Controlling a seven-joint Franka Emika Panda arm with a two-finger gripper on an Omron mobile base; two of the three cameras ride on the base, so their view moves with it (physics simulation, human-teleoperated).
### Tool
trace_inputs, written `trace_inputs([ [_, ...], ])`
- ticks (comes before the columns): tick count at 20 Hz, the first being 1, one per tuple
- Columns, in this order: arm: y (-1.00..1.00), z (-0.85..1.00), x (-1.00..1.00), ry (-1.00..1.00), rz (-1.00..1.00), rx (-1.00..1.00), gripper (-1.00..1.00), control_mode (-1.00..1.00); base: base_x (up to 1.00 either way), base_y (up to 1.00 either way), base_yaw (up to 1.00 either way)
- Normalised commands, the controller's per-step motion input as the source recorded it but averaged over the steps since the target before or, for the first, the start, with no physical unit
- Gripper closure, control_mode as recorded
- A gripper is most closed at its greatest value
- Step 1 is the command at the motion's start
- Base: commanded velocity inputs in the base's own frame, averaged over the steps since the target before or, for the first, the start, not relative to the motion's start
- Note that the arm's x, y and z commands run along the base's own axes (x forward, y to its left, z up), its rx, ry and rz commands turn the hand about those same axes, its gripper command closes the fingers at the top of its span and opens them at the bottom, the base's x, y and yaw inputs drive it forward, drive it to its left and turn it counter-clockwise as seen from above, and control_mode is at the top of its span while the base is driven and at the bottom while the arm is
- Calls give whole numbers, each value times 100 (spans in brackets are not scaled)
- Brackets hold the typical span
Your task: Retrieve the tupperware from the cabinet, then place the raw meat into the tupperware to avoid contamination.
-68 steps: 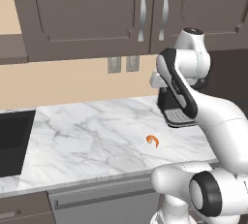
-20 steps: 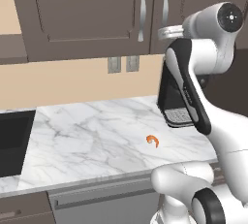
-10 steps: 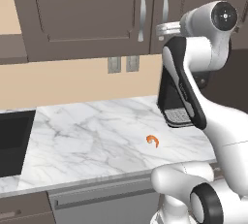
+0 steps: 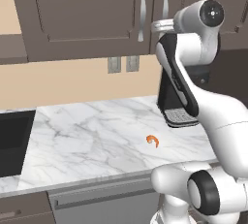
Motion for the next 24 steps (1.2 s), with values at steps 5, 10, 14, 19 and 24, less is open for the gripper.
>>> trace_inputs([
  [5,0,-1,32,0,0,0,-100,-100,0,0,0],
  [10,-3,-4,37,0,1,0,-100,-100,0,0,0],
  [14,-10,-11,45,0,1,0,-100,-100,0,0,0],
  [19,-6,-10,43,0,1,0,-100,-100,0,0,0],
  [24,-3,-8,39,0,2,0,-100,-100,0,0,0],
])
